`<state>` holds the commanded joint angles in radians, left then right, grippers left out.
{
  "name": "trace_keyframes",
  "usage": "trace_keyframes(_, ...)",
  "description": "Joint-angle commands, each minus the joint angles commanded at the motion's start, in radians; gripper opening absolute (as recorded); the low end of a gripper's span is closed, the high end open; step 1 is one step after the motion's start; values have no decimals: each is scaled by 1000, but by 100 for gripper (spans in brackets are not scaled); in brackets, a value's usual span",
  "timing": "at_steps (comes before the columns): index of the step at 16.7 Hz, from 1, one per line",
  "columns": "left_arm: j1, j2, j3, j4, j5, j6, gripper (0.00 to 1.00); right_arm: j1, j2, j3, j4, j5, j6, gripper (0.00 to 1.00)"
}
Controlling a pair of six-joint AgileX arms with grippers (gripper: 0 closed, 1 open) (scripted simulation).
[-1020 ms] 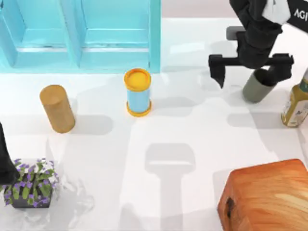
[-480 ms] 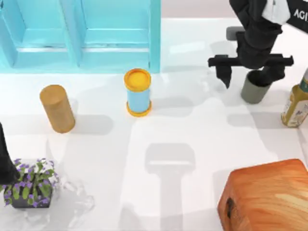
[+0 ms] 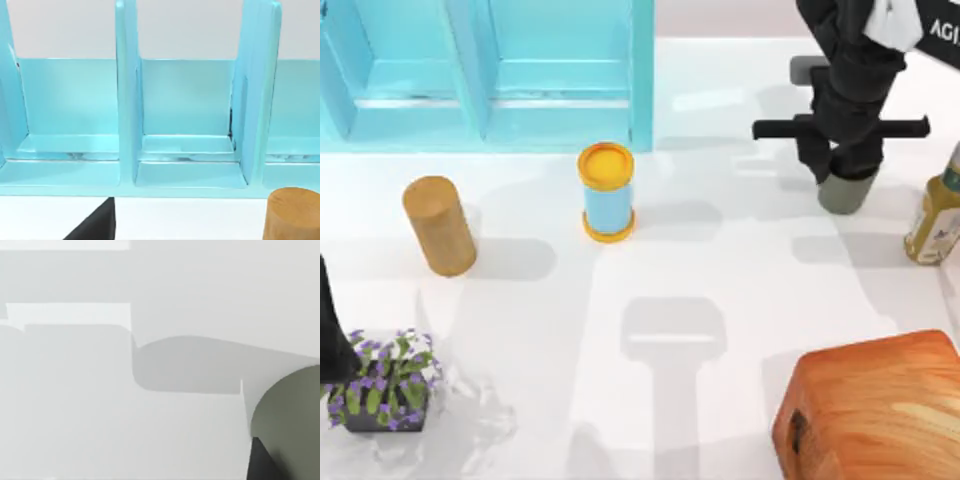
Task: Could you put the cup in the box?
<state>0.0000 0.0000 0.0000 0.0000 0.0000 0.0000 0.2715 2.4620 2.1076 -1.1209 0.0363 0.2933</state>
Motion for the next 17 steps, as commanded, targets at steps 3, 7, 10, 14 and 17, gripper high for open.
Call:
trace_keyframes(3, 0, 0, 0, 0, 0, 0, 100, 0, 0, 0, 0, 0, 0, 0)
trace_keyframes(7, 0, 0, 0, 0, 0, 0, 100, 0, 0, 0, 0, 0, 0, 0)
trace_keyframes(10, 0, 0, 0, 0, 0, 0, 100, -9, -14, 1, -3, -5, -8, 0)
trace_keyframes(14, 0, 0, 0, 0, 0, 0, 100, -108, -162, -26, -14, -54, -106, 0)
trace_keyframes(17, 0, 0, 0, 0, 0, 0, 100, -234, -371, -94, -31, -99, -231, 0)
